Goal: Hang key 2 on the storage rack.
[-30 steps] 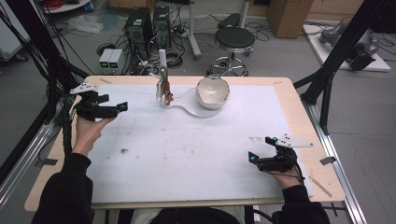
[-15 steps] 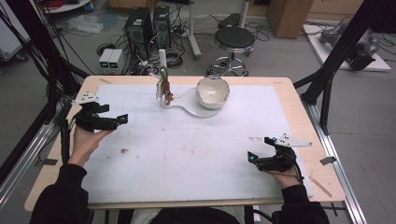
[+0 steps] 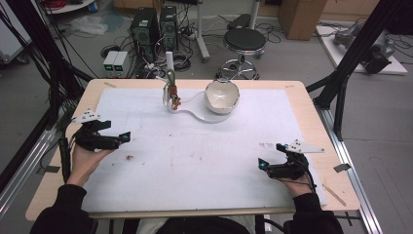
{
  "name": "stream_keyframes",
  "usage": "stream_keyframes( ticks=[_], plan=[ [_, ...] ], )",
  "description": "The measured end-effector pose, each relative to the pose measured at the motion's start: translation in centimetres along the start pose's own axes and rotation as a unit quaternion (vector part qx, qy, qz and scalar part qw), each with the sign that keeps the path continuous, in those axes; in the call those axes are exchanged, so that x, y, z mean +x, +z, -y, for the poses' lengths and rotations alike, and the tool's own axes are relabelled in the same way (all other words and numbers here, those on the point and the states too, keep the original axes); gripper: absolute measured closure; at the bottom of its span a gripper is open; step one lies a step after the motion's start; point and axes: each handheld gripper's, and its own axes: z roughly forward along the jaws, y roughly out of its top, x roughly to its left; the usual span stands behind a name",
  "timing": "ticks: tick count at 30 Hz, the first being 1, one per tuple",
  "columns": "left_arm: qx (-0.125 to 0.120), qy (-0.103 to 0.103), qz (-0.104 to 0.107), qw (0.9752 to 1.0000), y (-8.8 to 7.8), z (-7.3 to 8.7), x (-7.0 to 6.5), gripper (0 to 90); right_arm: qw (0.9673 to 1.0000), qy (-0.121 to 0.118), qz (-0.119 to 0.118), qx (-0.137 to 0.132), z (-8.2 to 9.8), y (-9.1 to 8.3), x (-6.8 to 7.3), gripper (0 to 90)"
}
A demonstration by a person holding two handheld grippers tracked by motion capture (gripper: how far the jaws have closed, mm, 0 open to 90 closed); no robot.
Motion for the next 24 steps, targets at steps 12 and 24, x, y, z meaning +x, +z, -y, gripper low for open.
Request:
stream_keyframes(
  ticks=[12,24],
  plan=[
    [0.009,-0.01,0.001,0.9999,-1.0,2.2,0.0,1.7,1.0,-0.004,0.004,0.006,-0.1,0.1,0.2,0.5],
    [0.028,0.009,0.009,0.9995,-1.5,4.9,-0.5,1.7,0.9999,-0.007,0.004,0.01,0.0,0.1,0.2,0.5]
  ],
)
